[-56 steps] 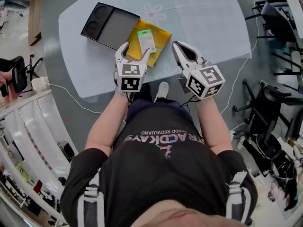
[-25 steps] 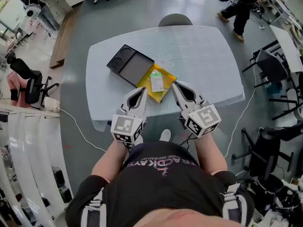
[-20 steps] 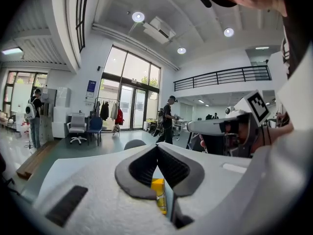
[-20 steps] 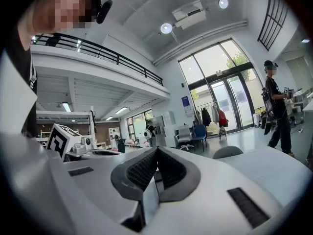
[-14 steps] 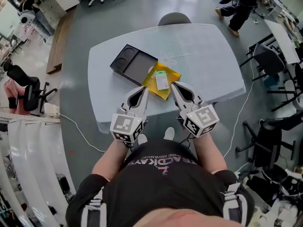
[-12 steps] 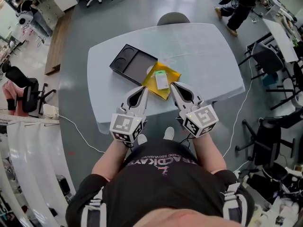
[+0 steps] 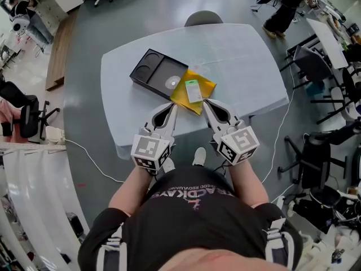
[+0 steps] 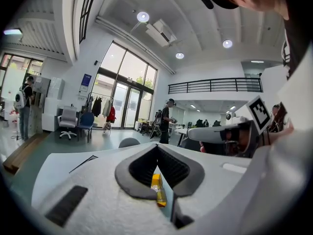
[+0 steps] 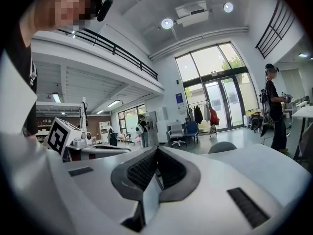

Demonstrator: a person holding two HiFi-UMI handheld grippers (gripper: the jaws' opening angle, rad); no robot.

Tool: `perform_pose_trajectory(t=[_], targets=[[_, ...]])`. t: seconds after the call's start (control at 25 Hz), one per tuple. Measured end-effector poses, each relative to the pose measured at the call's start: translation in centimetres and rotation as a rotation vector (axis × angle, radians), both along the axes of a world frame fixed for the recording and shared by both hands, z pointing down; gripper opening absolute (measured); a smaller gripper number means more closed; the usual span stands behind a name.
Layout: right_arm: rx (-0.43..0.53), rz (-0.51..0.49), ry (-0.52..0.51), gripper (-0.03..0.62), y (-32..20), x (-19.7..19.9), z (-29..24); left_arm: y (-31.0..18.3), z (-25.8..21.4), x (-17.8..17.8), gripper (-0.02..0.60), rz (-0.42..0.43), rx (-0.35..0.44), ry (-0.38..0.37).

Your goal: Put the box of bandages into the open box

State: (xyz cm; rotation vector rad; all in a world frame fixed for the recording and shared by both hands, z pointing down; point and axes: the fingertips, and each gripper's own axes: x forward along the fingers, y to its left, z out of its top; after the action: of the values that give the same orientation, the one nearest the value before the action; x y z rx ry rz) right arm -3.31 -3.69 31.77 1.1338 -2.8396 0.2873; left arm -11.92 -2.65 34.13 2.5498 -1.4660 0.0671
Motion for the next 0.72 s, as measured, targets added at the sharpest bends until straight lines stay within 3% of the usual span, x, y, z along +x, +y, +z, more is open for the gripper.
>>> perform_pose_trajectory(t=[0.72], targets=[[0.010,0.027,-0.015,0.011,1.4,1.0,0.0,1.5,-0.4,1.5,0.016,0.046,0.013,-0.012]])
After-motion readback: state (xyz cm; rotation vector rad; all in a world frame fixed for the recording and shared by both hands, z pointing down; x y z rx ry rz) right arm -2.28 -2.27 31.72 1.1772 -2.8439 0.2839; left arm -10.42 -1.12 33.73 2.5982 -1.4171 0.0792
